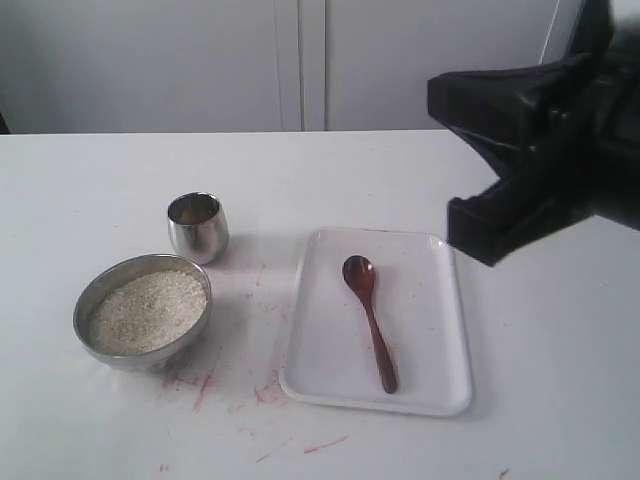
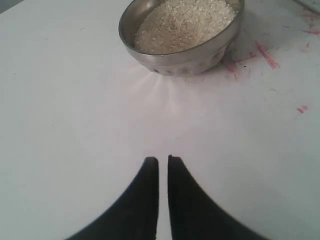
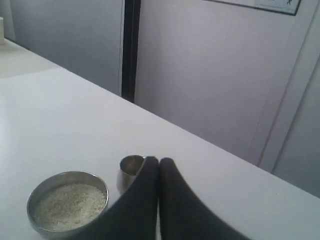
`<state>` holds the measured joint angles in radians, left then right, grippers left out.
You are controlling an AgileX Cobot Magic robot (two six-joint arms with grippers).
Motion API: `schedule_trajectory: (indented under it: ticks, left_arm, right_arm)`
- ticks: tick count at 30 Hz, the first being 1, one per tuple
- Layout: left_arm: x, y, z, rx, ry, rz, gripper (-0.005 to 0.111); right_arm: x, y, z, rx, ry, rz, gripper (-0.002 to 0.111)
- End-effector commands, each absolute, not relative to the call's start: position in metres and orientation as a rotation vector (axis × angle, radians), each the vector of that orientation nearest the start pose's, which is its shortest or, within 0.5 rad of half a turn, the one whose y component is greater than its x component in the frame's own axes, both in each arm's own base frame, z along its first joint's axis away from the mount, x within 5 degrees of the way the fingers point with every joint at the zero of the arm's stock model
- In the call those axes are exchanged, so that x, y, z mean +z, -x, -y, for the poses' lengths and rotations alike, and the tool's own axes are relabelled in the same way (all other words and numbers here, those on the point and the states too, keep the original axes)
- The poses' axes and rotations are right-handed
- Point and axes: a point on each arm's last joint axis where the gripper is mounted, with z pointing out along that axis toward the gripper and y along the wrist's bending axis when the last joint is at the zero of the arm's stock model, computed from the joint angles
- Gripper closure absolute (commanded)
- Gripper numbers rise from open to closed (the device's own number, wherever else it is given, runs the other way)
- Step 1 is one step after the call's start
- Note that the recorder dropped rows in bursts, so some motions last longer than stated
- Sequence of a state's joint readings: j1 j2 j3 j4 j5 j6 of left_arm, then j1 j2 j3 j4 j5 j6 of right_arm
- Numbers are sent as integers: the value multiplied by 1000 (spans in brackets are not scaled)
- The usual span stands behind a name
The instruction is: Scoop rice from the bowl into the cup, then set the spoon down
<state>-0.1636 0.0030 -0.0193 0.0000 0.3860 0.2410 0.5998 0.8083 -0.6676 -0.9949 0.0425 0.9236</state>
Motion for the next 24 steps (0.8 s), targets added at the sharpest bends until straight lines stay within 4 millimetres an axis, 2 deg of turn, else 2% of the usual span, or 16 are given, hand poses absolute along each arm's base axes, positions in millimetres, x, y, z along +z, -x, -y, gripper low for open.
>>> schedule_trajectory:
  ticks: [1, 13, 24]
  left_arm:
    - [179, -51, 8, 47, -377, -1855, 92]
    - [179, -51, 8, 47, -377, -1855, 92]
    - [179, -51, 8, 47, -377, -1855, 92]
  right_arm:
    - [358, -123, -82, 388, 519, -1490, 108]
    - [342, -64, -41, 437, 433, -1322, 108]
    - [319, -33, -20, 538, 337, -1224, 108]
